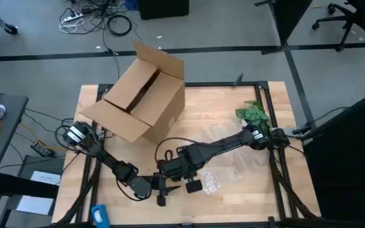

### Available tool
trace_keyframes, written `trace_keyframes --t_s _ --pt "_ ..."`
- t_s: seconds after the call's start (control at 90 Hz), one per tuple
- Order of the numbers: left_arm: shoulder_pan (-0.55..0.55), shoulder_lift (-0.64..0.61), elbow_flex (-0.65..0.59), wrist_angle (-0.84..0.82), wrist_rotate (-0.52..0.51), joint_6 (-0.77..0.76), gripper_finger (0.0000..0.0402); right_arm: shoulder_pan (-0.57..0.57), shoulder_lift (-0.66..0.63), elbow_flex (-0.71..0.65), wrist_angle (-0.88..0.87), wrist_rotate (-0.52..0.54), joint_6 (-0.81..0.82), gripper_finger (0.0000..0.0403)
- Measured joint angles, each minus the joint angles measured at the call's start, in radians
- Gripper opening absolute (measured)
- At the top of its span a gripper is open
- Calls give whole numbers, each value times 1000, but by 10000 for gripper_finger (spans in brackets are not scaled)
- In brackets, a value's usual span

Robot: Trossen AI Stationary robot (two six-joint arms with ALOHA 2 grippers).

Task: Wrap mug
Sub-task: Wrap the yellow mug with the bubble wrap

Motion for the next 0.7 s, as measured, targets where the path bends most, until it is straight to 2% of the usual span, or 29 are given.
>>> trace_keyframes --t_s 0.256,0.378,0.478,0.7 --pt "-31 -46 -1 -19 0 12 177 -35 48 -92 119 3 -62 0" --pt "-70 -140 0 -150 1 9 177 -50 47 -134 170 0 -83 0" --pt "-84 -216 0 -290 17 -68 177 -55 50 -138 213 0 -109 0" --pt "-87 -229 -1 -367 7 -121 177 -61 43 -141 250 4 -141 0"
